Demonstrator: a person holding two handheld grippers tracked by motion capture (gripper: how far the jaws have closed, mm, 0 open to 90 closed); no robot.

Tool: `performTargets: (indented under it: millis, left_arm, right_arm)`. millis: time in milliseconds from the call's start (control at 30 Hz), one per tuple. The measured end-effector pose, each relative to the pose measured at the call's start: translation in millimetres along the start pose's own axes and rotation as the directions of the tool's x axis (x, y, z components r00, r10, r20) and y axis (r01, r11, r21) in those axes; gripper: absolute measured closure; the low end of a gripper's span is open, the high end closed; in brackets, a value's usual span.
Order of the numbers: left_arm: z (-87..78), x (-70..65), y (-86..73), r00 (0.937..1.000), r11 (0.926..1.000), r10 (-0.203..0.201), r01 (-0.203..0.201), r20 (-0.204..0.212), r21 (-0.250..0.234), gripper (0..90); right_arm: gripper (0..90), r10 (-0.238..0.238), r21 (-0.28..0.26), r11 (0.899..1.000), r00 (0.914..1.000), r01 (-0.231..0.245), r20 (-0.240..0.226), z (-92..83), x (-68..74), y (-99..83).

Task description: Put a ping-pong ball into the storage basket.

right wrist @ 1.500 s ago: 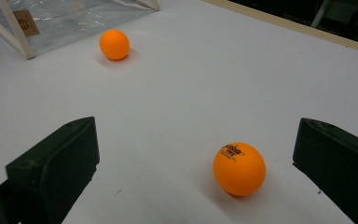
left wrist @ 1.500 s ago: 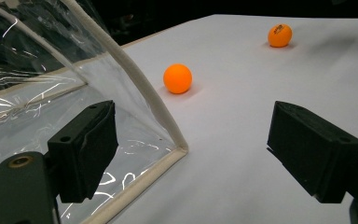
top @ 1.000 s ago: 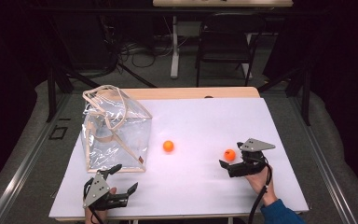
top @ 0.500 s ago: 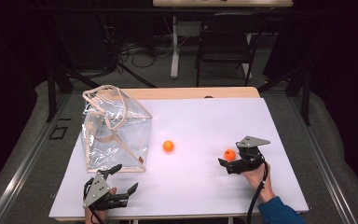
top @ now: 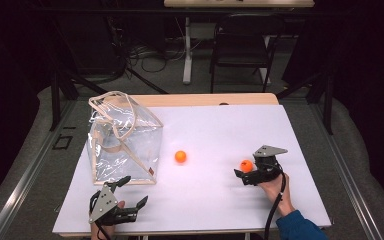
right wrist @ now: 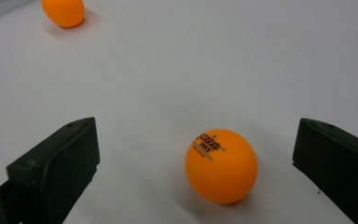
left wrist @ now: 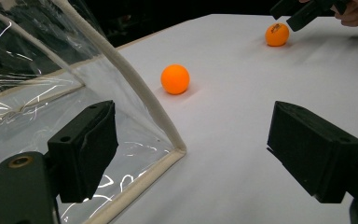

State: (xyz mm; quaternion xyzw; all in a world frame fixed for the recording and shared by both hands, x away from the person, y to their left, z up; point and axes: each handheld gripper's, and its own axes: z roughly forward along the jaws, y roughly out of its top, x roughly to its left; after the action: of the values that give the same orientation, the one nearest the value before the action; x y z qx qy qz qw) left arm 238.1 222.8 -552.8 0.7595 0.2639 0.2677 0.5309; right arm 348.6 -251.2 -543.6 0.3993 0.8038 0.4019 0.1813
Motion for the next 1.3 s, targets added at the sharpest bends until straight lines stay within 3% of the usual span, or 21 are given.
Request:
performTargets:
  millis: [133, 467, 800, 1300]
  left_arm:
    - [0.2, 0.1, -0.1, 1.0000, 1.0000, -0.001, 0.001, 0.002, -0.001, 15.9]
    - [0.1, 0.7, 0.0, 1.0000, 1.0000, -0.001, 0.001, 0.003, -0.001, 15.8]
    - [-0.4, 1.2, -0.1, 0.9999, 1.0000, -0.008, 0.008, -0.006, -0.005, 15.8]
    - [0.7, 0.9, 0.0, 0.9999, 0.9999, -0.012, 0.012, -0.005, -0.005, 15.8]
  right_arm:
    - [4.9, 0.004, 0.008, 1.000, 1.0000, -0.004, 0.004, 0.9, -0.6, -0.4]
    - [28.0, -0.009, 0.072, 0.997, 0.9988, 0.006, 0.047, 5.4, 0.5, -0.6]
    - [38.3, -0.012, 0.114, 0.994, 0.9982, 0.005, 0.059, 7.1, -1.0, -0.8]
    - [50.4, -0.002, 0.123, 0.992, 0.9971, -0.007, 0.076, 6.4, -4.0, -0.7]
